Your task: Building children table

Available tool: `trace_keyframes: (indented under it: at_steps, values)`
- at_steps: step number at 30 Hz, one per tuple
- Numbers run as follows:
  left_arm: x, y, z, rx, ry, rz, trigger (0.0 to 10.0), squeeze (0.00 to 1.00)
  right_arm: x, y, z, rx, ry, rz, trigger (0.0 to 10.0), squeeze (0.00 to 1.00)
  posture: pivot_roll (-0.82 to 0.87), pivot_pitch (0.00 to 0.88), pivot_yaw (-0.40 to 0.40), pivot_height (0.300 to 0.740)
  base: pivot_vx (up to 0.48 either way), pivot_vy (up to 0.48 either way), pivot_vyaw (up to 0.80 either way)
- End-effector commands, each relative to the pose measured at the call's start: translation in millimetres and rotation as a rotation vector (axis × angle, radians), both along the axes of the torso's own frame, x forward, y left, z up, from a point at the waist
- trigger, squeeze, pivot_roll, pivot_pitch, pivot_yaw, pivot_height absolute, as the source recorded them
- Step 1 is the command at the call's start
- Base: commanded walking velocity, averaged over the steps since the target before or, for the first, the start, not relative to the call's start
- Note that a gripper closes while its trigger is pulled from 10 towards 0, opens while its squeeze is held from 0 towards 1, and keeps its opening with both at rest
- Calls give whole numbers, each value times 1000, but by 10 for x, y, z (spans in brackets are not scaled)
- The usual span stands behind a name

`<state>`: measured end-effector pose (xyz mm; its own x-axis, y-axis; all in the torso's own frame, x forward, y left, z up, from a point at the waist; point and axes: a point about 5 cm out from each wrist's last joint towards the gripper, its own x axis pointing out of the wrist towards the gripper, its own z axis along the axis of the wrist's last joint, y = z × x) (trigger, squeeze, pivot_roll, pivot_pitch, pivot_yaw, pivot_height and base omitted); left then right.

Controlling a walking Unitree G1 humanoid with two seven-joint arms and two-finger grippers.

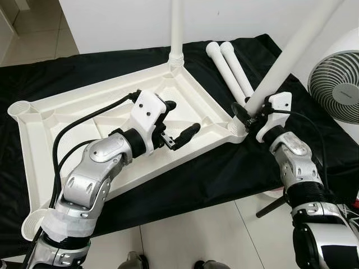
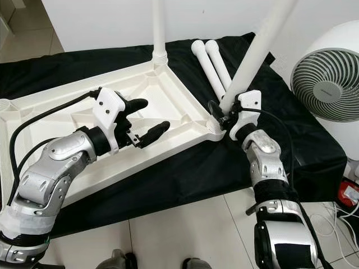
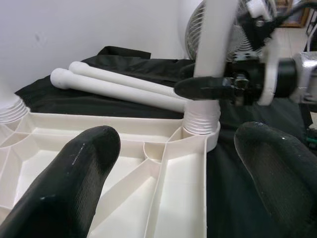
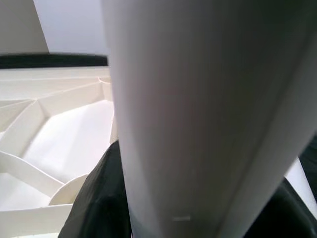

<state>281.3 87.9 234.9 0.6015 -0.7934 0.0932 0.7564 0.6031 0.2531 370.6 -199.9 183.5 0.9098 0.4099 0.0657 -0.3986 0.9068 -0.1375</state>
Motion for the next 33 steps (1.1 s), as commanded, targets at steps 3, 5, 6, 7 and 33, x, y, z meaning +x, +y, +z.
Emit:
trace_keyframes:
  at_steps: [3, 5, 6, 7, 33]
  values:
    - [4, 4, -14, 0, 9, 18, 10000, 0, -164, -157, -771, -70, 395, -92, 10000, 0, -68, 145, 54, 740, 0, 0, 0]
    - [4, 4, -14, -1, 9, 18, 10000, 0, -160, -156, -766, -72, 395, -92, 10000, 0, -68, 145, 54, 740, 0, 0, 0]
    - [5, 5, -13, 0, 8, 17, 10000, 0, -146, -157, -763, -77, 414, -99, 10000, 0, -69, 141, 52, 740, 0, 0, 0]
    - [5, 5, -9, 0, 7, 16, 10000, 0, -132, -143, -755, -76, 438, -88, 10000, 0, -69, 141, 52, 740, 0, 0, 0]
    - [11, 7, -10, -7, 7, 24, 10000, 0, -86, 174, -538, 7, 220, -270, 10000, 0, -72, 147, 44, 740, 0, 0, 0]
